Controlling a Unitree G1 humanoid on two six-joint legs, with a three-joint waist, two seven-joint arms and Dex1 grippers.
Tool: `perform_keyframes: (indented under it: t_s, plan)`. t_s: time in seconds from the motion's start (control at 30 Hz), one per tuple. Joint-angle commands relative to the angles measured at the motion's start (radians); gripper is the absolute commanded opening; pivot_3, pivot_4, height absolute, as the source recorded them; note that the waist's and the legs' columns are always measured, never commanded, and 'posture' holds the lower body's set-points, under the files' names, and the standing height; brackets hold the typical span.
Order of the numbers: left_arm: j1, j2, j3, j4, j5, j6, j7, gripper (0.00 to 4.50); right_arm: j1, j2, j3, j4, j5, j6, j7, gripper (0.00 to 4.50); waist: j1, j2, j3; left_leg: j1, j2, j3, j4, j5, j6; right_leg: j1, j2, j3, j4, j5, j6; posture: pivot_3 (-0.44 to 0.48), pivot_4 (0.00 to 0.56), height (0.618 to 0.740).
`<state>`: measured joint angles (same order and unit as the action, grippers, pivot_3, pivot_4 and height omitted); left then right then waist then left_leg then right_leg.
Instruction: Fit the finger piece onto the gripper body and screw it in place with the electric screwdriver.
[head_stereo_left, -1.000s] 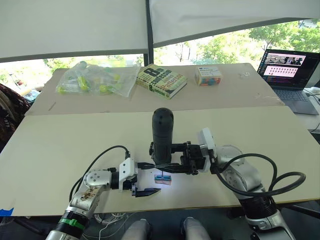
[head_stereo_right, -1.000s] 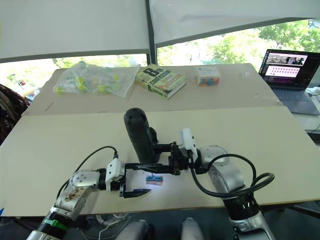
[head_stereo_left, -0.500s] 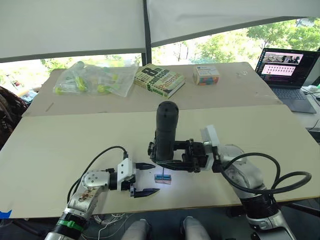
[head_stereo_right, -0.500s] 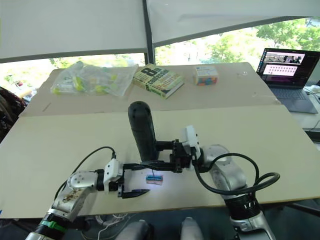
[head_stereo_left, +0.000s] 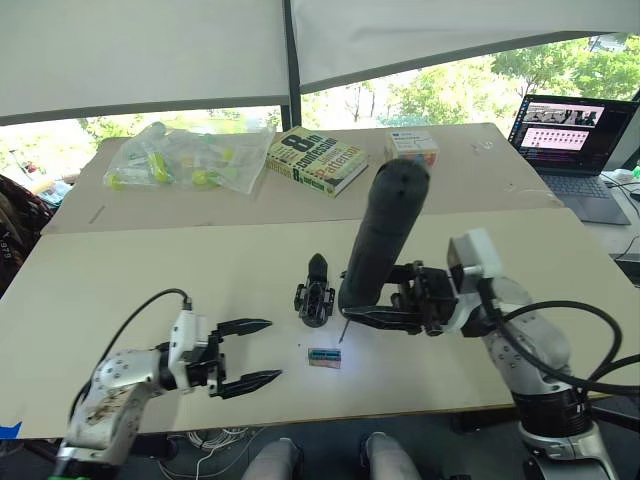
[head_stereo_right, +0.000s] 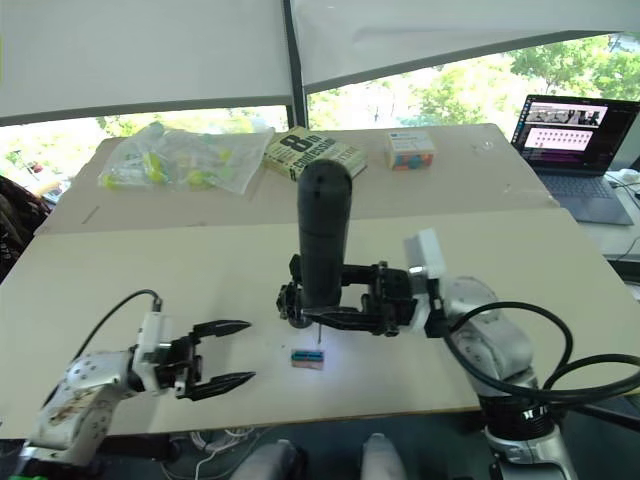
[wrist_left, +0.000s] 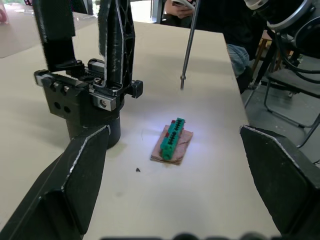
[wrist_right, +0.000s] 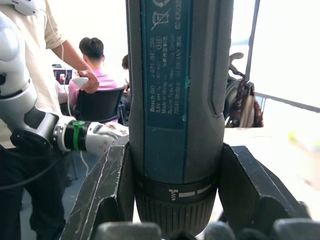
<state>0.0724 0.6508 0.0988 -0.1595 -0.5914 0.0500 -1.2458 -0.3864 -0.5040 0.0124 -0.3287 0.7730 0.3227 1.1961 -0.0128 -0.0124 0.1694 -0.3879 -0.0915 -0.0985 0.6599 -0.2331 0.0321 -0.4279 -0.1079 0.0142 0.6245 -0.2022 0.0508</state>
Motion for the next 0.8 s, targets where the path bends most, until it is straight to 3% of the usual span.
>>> perform_keyframes:
  t_s: [0.03,0.27,0.57,0.8]
  plan:
    - [0.038,0.033,0.104,-0.005,-0.036,0.011,0.014,4.39,-0.014,-0.027,-0.072,-0.059,0.067,0.012,-0.003,1.91,0.001,0.000,0.000,0.000,0.000,0.000,0.000,0.000,0.000,0.000,0.000,0.000,0.000,0.000,0.000,0.000,0.150,0.740]
    - [-0.009,0.003,0.087,0.090,0.049,-0.011,0.051,4.39,-0.045,-0.039,-0.088,-0.043,0.076,0.025,-0.011,1.91,0.005,0.000,0.000,0.000,0.000,0.000,0.000,0.000,0.000,0.001,0.000,0.000,0.000,0.000,0.000,0.000,0.150,0.740]
    - [-0.253,-0.117,-0.115,0.243,0.256,-0.024,0.159,4.39,-0.097,-0.020,-0.075,-0.043,0.072,0.055,-0.035,1.91,0.016,-0.001,0.000,-0.001,-0.001,0.000,0.000,0.000,0.000,0.000,0.000,-0.001,-0.001,0.000,0.000,0.000,0.150,0.740]
    - [-0.344,-0.184,-0.185,0.327,0.311,-0.047,0.174,4.39,-0.107,-0.025,-0.078,-0.055,0.076,0.076,-0.052,1.91,0.013,-0.001,0.000,-0.001,-0.001,0.000,0.000,0.000,0.000,-0.001,0.000,0.000,0.000,0.000,0.000,0.000,0.150,0.740]
